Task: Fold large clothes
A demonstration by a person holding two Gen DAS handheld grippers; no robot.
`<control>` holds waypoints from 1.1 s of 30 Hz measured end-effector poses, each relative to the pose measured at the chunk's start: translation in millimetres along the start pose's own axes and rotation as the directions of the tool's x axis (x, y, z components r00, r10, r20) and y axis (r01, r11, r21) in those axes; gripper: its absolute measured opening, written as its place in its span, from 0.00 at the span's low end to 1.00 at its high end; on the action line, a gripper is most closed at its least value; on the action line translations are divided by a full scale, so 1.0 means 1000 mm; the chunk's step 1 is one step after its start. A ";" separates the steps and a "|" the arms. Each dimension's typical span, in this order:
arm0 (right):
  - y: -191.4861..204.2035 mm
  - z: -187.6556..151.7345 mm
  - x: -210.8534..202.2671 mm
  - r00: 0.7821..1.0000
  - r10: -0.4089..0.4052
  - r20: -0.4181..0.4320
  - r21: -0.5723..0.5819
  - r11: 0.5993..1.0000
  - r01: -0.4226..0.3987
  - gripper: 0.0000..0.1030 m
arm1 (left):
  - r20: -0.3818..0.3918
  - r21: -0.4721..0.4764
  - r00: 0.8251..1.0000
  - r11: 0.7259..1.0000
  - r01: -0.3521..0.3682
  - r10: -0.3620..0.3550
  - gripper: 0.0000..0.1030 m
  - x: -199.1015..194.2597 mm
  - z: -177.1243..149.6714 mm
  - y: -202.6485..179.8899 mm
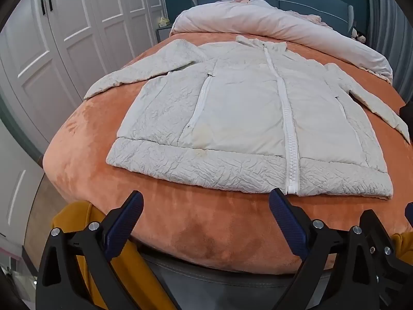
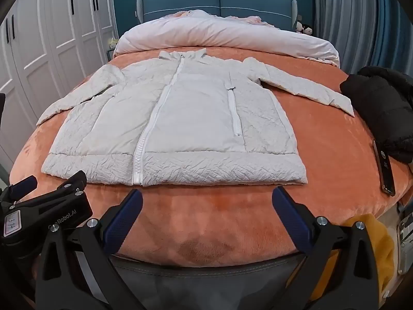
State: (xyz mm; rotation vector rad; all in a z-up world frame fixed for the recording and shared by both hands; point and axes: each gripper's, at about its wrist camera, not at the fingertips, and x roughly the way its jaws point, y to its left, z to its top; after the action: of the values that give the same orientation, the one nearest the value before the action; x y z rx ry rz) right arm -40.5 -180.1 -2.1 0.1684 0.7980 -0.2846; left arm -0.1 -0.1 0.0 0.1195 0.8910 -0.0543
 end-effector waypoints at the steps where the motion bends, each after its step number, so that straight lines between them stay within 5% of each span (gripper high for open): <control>1: 0.001 0.000 0.001 1.000 0.003 -0.004 0.000 1.000 -0.003 0.95 | -0.002 -0.001 1.000 1.000 0.000 0.000 0.92 0.000 0.000 0.000; 33: 0.000 -0.001 0.003 1.000 0.000 -0.019 0.004 1.000 0.000 0.95 | 0.007 0.018 1.000 1.000 -0.012 0.012 0.89 -0.001 0.001 0.001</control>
State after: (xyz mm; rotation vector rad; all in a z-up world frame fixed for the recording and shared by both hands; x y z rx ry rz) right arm -39.7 -180.5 -4.8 0.1748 0.8165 -0.2845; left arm 0.0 1.1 1.3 0.1419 0.8827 -0.0515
